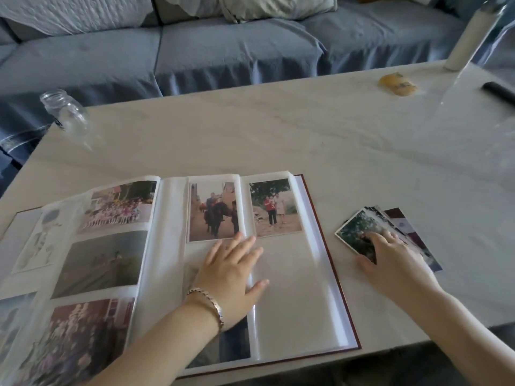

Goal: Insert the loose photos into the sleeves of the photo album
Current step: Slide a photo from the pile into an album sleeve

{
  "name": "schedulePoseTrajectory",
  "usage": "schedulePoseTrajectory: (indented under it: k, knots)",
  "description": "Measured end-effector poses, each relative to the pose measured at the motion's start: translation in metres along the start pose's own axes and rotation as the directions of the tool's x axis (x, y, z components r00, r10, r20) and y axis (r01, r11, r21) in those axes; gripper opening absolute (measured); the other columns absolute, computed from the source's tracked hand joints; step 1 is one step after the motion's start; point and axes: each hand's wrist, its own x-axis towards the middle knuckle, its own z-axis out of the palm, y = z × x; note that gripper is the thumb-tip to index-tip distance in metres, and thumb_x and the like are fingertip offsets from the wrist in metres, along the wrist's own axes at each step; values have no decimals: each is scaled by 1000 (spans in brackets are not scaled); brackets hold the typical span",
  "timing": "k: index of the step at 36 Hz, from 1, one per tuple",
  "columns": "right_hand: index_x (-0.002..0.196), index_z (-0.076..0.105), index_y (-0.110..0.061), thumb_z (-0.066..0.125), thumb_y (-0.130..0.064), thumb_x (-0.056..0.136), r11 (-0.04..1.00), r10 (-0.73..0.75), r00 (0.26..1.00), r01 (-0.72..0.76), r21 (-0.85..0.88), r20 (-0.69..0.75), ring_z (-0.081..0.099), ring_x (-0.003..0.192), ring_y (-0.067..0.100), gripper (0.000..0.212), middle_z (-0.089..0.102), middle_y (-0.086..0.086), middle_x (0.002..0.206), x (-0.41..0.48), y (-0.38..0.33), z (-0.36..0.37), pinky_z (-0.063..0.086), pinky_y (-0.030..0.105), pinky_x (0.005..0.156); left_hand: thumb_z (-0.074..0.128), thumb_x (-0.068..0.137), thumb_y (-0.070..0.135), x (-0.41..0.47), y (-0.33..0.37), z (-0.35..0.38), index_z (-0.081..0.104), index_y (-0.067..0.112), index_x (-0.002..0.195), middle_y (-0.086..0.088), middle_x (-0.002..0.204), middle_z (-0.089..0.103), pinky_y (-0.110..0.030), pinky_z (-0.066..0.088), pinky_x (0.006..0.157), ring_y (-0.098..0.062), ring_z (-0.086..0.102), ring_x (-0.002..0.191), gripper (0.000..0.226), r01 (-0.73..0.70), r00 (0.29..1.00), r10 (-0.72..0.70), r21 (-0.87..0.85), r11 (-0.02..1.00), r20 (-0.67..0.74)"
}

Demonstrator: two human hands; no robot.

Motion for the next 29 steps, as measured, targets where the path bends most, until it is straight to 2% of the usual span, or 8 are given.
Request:
schedulePoseTrajectory:
  k: [3, 6, 11, 14, 18, 24, 26, 29]
  knots:
    - [122, 50, -17, 38, -43, 97, 997, -38, 999, 36, -67, -35, 55, 109, 20, 37, 54, 1, 125, 0, 2, -4, 44, 30, 81, 27, 91, 44, -1, -8, 3, 37, 30, 142, 15, 152, 24, -26, 2, 113, -10, 18, 143, 55, 2, 998, 6, 110, 994, -69]
    - [90, 50, -18, 40, -25, 98, 998, -44, 996, 41, -43, -77, 53, 76, 24, 14, 62, 1, 94, -4, 3, -10, 39, 28, 61, 36, 70, 43, -5, -15, 3, 72, 27, 104, 13, 115, 66, -31, 38, 97, -12, 61, 109, 52, 21, 994, -10, 96, 995, -112]
    - [86, 54, -13, 59, -4, 85, 999, -49, 950, 48, -10, -309, 54, 59, 26, 11, 67, 5, 79, -5, 3, -14, 37, 26, 51, 52, 67, 29, -13, -26, 12, 71, 22, 101, 2, 111, 66, -29, 40, 96, -21, 59, 108, 40, 28, 974, -29, -10, 1000, -225]
    - [81, 69, -5, 58, -2, 80, 945, -129, 698, 302, 126, -705, 55, 42, 23, 12, 62, 6, 54, -16, -17, -22, 33, 21, 45, 62, 81, 16, -15, -23, 11, 67, 22, 109, 4, 126, 51, -33, 28, 104, -20, 46, 123, 30, 52, 970, -101, -215, 975, -220]
    - [87, 73, -3, 45, -14, 84, 818, -307, 552, 569, 82, -775, 62, 49, 13, 31, 68, 1, 62, -35, -57, -30, 44, 17, 52, 48, 84, 46, -16, -13, 4, 67, 22, 100, 21, 108, 47, -7, 30, 98, 11, 42, 106, 34, 28, 946, -200, -547, 837, -257]
    - [98, 72, -9, 45, -22, 86, 680, -427, 631, 696, 230, -648, 67, 64, 6, 32, 73, -5, 80, -50, -112, -15, 48, 15, 58, 45, 66, 77, -25, 5, -18, 57, 39, 103, 33, 96, 65, 1, 38, 78, 20, 53, 99, 54, 0, 970, -218, -891, 455, -111]
    - [97, 70, -14, 45, -23, 87, 617, -463, 664, 717, 325, -587, 65, 61, 6, 28, 72, -7, 79, -54, -124, -10, 49, 16, 52, 45, 83, 67, -25, 13, -23, 58, 37, 96, 25, 92, 68, 2, 37, 76, 21, 55, 93, 35, -14, 979, -178, -902, 431, -100]
    - [96, 65, -21, 44, -30, 91, 582, -479, 748, 662, 471, -460, 62, 63, 10, 23, 68, -6, 81, -58, -130, -7, 52, 25, 51, 41, 93, 36, -22, 16, -25, 59, 28, 78, 15, 72, 62, 1, 38, 64, 17, 57, 70, 25, 55, 946, -310, -897, 438, -93]
